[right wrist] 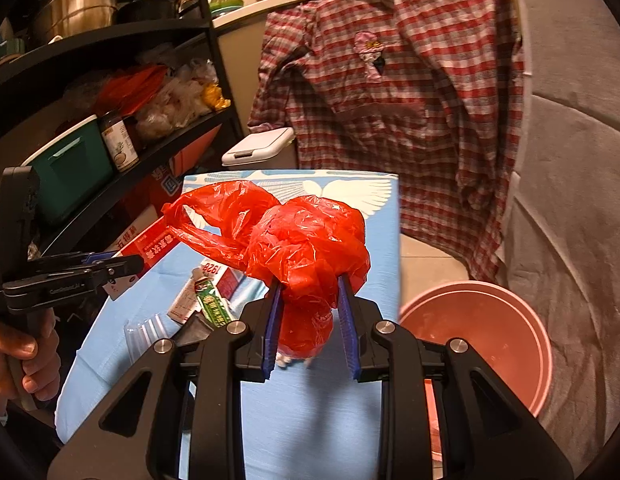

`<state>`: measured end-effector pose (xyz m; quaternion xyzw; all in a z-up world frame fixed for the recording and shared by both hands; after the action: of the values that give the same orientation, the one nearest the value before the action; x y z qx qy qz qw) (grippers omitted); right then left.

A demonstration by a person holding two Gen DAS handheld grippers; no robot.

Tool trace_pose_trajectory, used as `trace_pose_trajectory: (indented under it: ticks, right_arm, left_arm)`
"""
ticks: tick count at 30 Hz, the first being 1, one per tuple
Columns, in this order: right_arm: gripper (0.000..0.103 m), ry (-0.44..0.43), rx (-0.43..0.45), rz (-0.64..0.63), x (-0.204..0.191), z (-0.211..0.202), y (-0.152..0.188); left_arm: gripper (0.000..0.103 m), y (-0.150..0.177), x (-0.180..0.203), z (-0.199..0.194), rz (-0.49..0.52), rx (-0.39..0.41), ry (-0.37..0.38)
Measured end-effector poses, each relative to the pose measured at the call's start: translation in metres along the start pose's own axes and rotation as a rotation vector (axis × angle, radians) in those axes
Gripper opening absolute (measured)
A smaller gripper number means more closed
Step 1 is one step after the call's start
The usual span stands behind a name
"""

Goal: Collect trash
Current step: 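Grasp the red medicine box with the left gripper, then drop the red box into the bucket with the left gripper while the right gripper drops the red bags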

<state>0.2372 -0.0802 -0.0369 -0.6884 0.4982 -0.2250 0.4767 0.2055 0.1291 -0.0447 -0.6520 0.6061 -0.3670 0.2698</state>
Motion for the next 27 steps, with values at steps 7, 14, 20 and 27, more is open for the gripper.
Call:
trace_pose_trajectory:
  ticks: [7,14,20,27]
  right_arm:
    - [0.027,0.042,0.013,0.020,0.022,-0.015,-0.003]
    - [0.027,0.081,0.030,0.040,0.044,-0.028,-0.007]
    - [0.027,0.118,0.041,0.050,0.061,-0.038,-0.009]
    - [0.027,0.170,0.040,0.064,0.083,-0.046,-0.008]
  left_arm:
    - [0.027,-0.004,0.025,-0.003,0.010,0.017,0.023]
    - [0.027,-0.006,0.049,-0.004,0.024,0.035,0.047]
    - [0.027,-0.008,0.072,-0.003,0.045,0.049,0.072]
    - [0.027,-0.008,0.097,0.000,0.065,0.053,0.104]
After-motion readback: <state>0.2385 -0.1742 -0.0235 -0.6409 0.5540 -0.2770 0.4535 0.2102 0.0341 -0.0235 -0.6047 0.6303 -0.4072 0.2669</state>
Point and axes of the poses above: each gripper's, at about its wrist camera, not at the fingertips, and z roughly the way its jaws point, x to its right, y to its underside, the point moved 9 cm from there along z, roughly the way its jaws point, and after that the axes turned 11 degrees about x, right-handed, at the moved point
